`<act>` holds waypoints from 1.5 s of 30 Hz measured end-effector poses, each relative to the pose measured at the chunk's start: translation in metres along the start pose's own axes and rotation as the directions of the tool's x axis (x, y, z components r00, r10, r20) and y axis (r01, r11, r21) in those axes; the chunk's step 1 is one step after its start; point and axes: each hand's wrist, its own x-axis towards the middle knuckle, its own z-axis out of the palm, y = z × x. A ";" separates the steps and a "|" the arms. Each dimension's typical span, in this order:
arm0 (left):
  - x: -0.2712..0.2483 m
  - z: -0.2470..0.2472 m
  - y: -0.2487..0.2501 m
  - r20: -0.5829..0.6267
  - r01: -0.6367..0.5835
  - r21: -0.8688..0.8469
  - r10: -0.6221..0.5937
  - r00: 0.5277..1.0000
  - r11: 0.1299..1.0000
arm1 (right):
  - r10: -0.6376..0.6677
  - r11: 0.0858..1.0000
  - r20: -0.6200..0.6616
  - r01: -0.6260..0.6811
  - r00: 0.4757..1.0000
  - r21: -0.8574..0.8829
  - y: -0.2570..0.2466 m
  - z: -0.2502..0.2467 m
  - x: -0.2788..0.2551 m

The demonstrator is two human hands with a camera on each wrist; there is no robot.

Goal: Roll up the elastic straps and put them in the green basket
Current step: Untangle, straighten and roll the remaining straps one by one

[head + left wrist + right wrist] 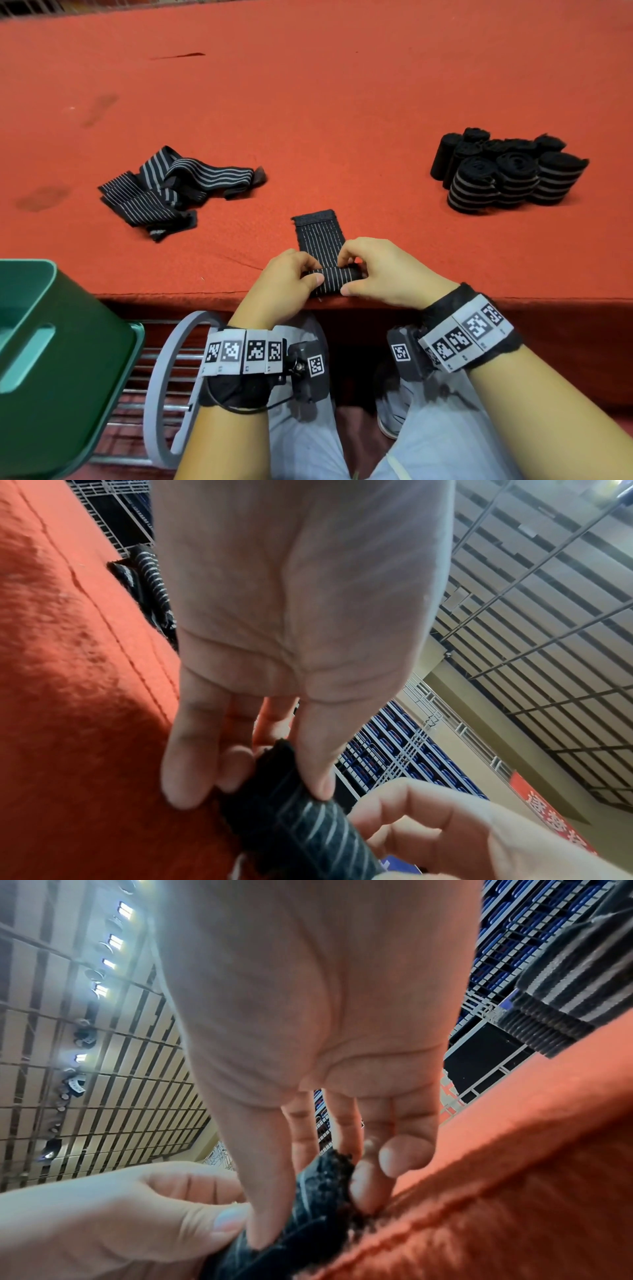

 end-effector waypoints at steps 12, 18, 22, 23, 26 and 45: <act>-0.001 0.003 0.001 -0.062 -0.023 0.145 0.032 0.998 0.989 | 0.080 0.997 -0.090 -0.080 0.993 0.005 0.004 0.005 0.009; 0.001 0.004 0.002 -0.077 -0.022 0.173 0.036 0.996 0.985 | 0.036 0.999 -0.054 -0.037 0.998 -0.028 0.003 0.011 0.005; 0.001 0.004 0.005 -0.093 -0.030 0.174 0.047 0.995 0.984 | 0.076 0.996 -0.074 -0.079 0.994 -0.038 0.001 0.012 0.007; 0.001 0.003 0.005 -0.084 -0.030 0.160 0.044 0.995 0.987 | 0.086 0.996 -0.073 -0.088 0.994 -0.021 0.001 0.011 0.008; -0.001 -0.001 0.004 -0.028 -0.021 0.090 0.023 0.999 0.996 | 0.115 0.992 -0.017 -0.114 0.993 0.051 -0.002 0.004 0.004; -0.007 -0.001 0.008 0.083 -0.040 0.072 0.034 0.996 0.997 | 0.015 0.999 0.146 -0.021 0.989 0.037 0.002 -0.002 0.006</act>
